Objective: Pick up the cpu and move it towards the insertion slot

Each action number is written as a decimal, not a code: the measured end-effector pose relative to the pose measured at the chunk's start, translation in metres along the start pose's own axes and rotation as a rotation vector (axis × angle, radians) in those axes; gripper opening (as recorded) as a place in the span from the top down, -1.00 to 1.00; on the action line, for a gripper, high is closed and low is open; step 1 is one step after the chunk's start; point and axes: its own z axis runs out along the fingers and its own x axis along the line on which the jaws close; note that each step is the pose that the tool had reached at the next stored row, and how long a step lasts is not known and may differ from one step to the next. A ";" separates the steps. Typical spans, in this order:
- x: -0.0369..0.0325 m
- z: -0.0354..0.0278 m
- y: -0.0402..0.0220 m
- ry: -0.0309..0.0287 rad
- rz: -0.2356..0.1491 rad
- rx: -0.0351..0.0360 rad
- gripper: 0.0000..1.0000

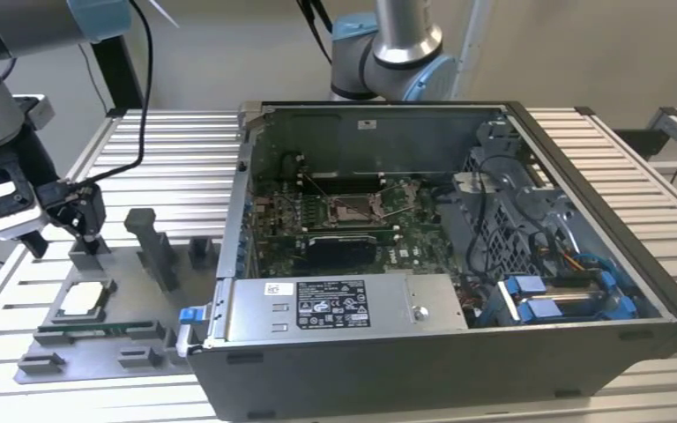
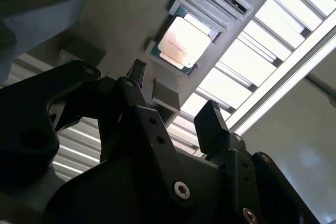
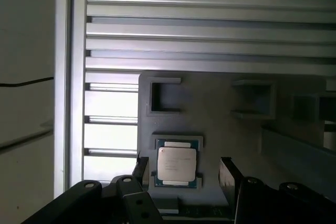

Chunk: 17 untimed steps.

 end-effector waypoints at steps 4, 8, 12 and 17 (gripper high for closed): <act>0.0000 0.0002 0.0000 0.0000 0.000 0.0000 -1.00; 0.0000 0.0020 -0.0001 -0.0002 0.000 0.0001 -1.00; 0.0000 0.0054 -0.0006 -0.0001 0.000 0.0009 -1.00; 0.0001 0.0095 -0.0016 0.0000 0.000 0.0012 -1.00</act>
